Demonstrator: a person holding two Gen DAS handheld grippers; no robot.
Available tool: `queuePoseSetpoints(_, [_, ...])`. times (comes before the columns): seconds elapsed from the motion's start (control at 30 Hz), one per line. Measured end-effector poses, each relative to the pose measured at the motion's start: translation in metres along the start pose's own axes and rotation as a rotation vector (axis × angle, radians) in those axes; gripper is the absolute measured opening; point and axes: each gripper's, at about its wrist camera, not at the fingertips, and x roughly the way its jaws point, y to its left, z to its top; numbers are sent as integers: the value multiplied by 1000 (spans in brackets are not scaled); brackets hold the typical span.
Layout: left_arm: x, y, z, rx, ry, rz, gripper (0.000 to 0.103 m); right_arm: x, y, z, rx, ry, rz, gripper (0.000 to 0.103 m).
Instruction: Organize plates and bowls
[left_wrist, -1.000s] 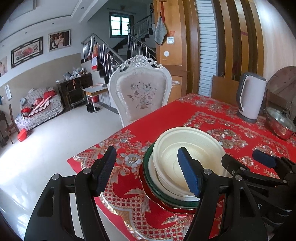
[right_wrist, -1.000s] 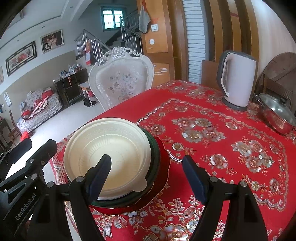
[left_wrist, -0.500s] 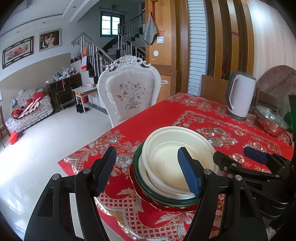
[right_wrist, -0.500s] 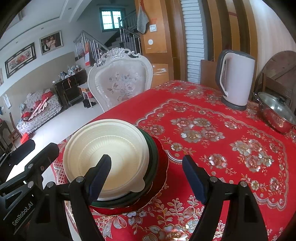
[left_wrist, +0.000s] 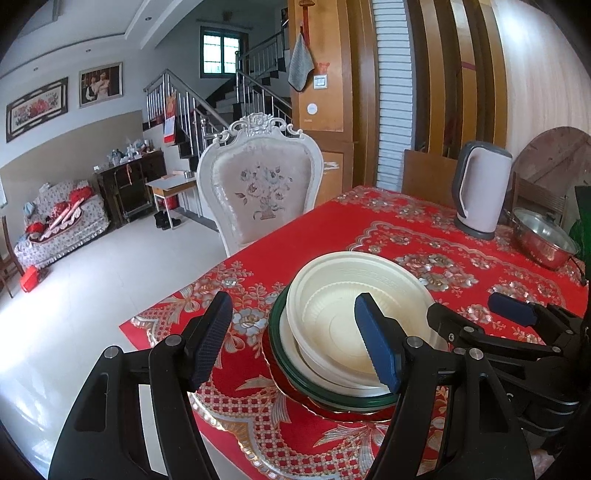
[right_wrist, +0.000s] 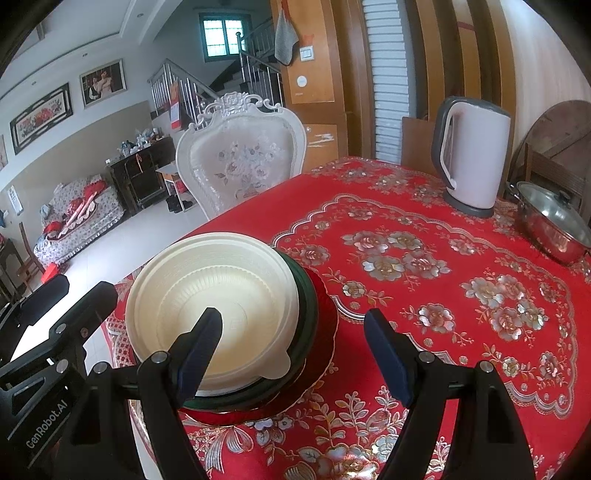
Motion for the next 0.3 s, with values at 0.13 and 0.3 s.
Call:
queuePoseSetpoints(0.13, [-1, -2, -1, 3, -8, 4, 70, 1, 0, -1, 1, 3, -1, 80])
queuePoseSetpoints(0.3, [0, -3, -2, 7, 2, -4, 70, 0, -4, -5, 7, 6, -6, 80])
